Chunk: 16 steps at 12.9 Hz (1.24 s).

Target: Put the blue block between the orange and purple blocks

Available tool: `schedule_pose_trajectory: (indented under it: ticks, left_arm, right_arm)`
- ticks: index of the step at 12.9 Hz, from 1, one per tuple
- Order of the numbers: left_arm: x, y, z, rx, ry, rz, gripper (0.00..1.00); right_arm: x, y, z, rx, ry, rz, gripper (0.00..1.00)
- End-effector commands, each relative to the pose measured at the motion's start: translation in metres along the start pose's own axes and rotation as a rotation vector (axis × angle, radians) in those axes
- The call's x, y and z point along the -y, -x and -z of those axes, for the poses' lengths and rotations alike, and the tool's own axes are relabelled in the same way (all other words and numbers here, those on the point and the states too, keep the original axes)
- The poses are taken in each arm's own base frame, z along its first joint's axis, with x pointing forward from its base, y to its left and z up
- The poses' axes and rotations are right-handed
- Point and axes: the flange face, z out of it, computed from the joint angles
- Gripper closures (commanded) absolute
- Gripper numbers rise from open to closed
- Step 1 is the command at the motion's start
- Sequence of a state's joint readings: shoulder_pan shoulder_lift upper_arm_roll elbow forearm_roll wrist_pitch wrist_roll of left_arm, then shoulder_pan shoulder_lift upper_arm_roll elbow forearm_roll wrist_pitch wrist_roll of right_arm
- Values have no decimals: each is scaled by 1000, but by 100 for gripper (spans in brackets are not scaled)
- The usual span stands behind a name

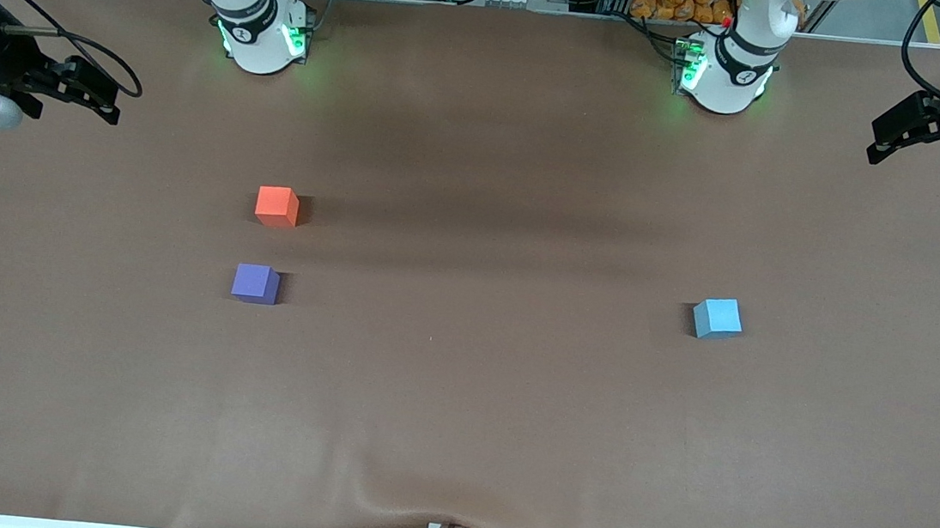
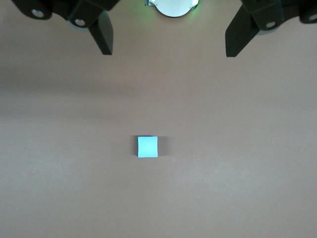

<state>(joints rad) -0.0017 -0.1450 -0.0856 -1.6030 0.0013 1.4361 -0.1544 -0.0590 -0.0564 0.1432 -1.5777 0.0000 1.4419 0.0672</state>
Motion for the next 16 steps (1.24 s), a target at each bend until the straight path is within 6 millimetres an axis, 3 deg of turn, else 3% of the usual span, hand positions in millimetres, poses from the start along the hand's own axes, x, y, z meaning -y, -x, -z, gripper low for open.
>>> schedule_pose_trajectory:
  ticks: [1,16]
  left_arm:
    - [5,4,7,17,1,-5,0]
    - [9,2,7,18,1,-48,0]
  right_arm:
    - [2,4,4,-6,-13,0,0]
    - [-1,3,3,-2,-31,-4,0]
